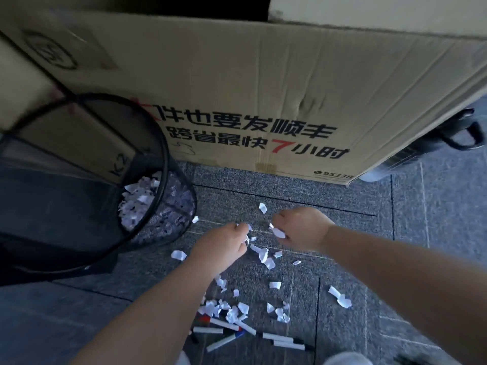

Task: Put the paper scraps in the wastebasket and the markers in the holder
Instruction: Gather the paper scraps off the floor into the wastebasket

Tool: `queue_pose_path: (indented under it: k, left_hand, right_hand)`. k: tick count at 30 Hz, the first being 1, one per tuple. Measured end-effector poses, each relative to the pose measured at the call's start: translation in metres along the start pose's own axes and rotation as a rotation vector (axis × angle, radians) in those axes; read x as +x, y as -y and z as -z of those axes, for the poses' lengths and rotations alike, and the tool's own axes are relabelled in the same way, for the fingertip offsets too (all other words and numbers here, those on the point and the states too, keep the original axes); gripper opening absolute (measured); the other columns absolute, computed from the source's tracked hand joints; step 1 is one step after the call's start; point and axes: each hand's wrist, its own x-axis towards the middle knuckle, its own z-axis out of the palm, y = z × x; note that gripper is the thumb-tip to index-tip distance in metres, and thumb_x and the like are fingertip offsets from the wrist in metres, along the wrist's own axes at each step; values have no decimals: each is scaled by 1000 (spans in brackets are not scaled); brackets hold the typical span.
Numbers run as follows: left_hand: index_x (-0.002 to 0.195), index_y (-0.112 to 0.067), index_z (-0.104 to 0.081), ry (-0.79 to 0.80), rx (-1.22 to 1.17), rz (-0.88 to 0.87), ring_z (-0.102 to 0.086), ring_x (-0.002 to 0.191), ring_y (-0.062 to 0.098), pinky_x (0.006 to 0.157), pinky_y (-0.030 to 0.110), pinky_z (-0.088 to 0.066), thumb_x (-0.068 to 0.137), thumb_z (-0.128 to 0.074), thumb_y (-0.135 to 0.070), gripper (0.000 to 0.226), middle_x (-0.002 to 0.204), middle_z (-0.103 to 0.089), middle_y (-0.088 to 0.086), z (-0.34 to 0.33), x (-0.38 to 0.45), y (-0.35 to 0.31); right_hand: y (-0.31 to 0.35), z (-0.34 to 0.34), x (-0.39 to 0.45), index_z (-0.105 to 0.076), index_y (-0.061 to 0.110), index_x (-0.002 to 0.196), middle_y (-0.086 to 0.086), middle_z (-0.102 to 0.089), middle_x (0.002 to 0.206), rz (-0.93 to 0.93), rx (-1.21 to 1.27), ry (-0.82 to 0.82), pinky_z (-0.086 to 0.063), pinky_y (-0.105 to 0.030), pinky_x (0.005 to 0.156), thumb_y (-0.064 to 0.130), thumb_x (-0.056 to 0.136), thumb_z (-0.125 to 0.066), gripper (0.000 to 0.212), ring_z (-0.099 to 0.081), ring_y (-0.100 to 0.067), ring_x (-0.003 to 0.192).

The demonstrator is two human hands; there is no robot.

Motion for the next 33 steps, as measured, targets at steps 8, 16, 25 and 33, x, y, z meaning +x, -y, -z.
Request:
queue_pose_path:
  k: [8,16,25,33]
  left_hand:
    - [98,-10,-41,-32,110,14,-50,65,27,53,32,-37,92,-41,-16,8,74,-38,3,94,-24,-21]
    - [94,-8,-39,-185,142,96,-52,76,33,59,34,-33,91,-41,-15,8,86,-50,11,189,-58,-16]
    - [85,-12,-29,-364,90,247,-51,74,35,58,35,-31,89,-43,-17,15,76,-37,5,225,-105,37]
    - [84,-10,-31,-436,-37,447,-49,71,34,56,36,-30,87,-47,-15,17,70,-39,6,185,-136,114]
  right_hand:
    - [14,97,-22,-48,14,115,-2,-59,100,-63,-52,-25,-51,-31,66,36,96,-43,30,-57,-22,80]
    - [43,205,-21,-47,12,107,-4,-54,94,-77,-142,-106,-48,-35,62,34,94,-41,26,-56,-27,79]
    - [110,263,23,-37,17,87,1,-44,81,-22,-62,-272,-41,-32,57,35,94,-42,19,-49,-24,71]
    - [163,243,100,-39,15,85,-1,-43,79,-11,105,-272,-40,-32,57,30,90,-46,17,-53,-29,77]
